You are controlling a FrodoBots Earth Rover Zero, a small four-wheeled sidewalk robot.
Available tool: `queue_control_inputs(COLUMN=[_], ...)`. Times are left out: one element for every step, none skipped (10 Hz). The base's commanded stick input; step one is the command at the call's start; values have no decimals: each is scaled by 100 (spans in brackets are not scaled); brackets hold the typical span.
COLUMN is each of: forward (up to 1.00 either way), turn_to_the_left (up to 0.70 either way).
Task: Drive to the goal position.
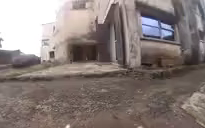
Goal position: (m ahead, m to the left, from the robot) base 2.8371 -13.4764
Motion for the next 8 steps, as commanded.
queue_control_inputs(forward=[0, 0, 0, 0, 0, 0, 0, 0], turn_to_the_left=[-45, -45, -45, -45, -45, -45, -45, -45])
